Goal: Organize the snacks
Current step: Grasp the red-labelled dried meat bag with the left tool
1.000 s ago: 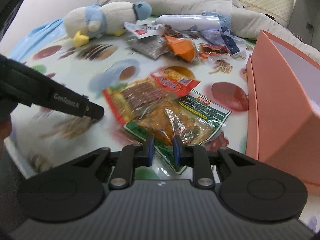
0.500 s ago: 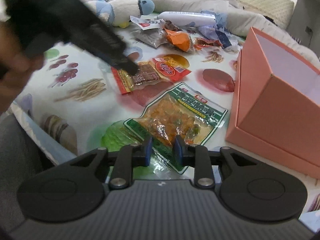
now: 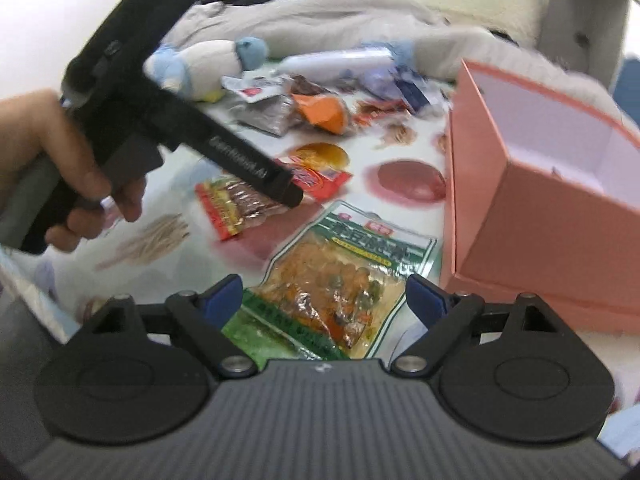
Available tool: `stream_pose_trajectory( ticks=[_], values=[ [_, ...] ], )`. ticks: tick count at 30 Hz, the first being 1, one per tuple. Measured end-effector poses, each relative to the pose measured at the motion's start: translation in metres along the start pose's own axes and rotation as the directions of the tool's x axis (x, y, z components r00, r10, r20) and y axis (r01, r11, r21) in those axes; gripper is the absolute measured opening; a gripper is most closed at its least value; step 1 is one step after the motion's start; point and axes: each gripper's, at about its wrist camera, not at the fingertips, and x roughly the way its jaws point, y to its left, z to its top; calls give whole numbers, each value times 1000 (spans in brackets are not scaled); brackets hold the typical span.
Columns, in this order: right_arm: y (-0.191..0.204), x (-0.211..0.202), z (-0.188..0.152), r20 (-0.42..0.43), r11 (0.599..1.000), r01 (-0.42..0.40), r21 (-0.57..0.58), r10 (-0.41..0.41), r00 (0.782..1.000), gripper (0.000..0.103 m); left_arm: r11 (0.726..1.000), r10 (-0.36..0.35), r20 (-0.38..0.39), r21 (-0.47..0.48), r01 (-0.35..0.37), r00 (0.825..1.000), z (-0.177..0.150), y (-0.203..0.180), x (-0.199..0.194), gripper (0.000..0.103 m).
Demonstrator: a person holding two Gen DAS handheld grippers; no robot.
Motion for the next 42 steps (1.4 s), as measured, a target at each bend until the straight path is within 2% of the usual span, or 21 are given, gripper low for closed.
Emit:
stream_pose_trajectory(
  ticks=[3,7,10,13,17,21,23,24,27,29,34,36,42],
  values=[
    [-4,2,2,17,999,21,46,-22,1000,90,998,32,-56,60,-29,998,0,-2,12,95],
    [-5,8,2,4,997,34,73,-34,999,90,990,84,-59,122,-77,995,0,-1,19,100],
    [-4,16,0,-36,996,70,64,-68,997,90,989,98,-66,113,-91,993,4,5,21,101],
    [-8,22,-3,-62,994,78,71,-74,995,91,997,56,-89,58,-51,994,4,15,24,101],
    [-15,29,-8,-98,993,18,118,-6,995,92,998,57,-73,37,-54,996,-2,15,24,101],
    [-14,31,-8,-87,996,-10,90,18,996,93,997,72,-75,10,-72,995,-5,12,21,99],
    [-14,32,-8,-87,997,-16,79,23,996,93,997,77,-69,5,-77,995,-7,9,19,95],
    [-13,32,-8,-86,997,-20,74,27,996,91,997,78,-67,2,-78,995,-8,7,18,94],
    [-8,29,-6,-81,998,-44,45,47,996,75,997,83,-66,4,-83,994,-10,2,16,90],
    [-7,28,-6,-80,998,-45,40,48,996,70,996,86,-61,2,-86,994,-12,0,14,87],
    [-13,22,-5,-91,994,-73,82,80,993,53,995,94,-43,-12,-94,995,-16,-8,8,76],
    [-20,18,-5,-95,989,-83,118,95,991,49,996,92,-33,-18,-93,995,-19,-11,5,71],
    [-24,8,-5,-104,986,-89,139,104,989,47,992,99,-1,-75,-99,995,-29,-21,-6,63]
  ],
)
